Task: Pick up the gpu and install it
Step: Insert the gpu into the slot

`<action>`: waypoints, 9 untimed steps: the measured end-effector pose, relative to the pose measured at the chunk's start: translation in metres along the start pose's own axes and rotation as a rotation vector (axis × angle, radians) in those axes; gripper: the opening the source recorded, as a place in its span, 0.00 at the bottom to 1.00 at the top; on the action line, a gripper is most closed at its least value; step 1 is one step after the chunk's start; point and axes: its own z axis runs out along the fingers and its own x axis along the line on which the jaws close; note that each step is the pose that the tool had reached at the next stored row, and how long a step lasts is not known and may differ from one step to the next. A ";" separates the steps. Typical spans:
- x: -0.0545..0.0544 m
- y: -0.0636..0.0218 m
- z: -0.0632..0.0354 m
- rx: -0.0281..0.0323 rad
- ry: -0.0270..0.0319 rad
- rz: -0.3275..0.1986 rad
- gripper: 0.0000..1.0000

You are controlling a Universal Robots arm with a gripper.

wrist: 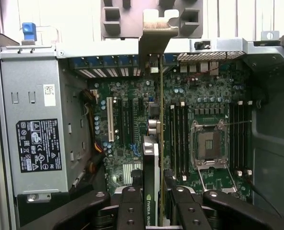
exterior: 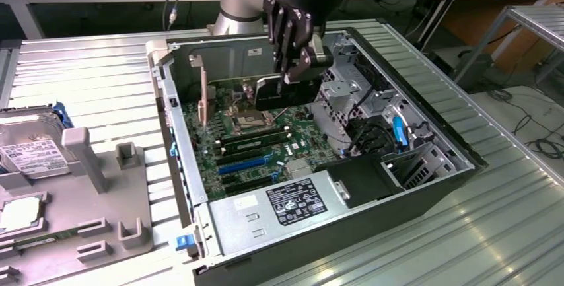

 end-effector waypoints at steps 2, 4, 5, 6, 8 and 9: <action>0.000 0.0000 0.0014 0.0000 0.0001 0.000 0.27; 0.000 0.0000 0.0025 0.0001 0.0000 0.000 0.27; 0.000 0.0000 0.0030 0.0001 0.0000 0.000 0.27; 0.000 0.0000 0.0036 0.0002 0.0001 0.000 0.27; 0.000 0.0000 0.0050 0.0003 0.0001 0.000 0.27; 0.000 0.0000 0.0062 0.0003 0.0000 0.000 0.27</action>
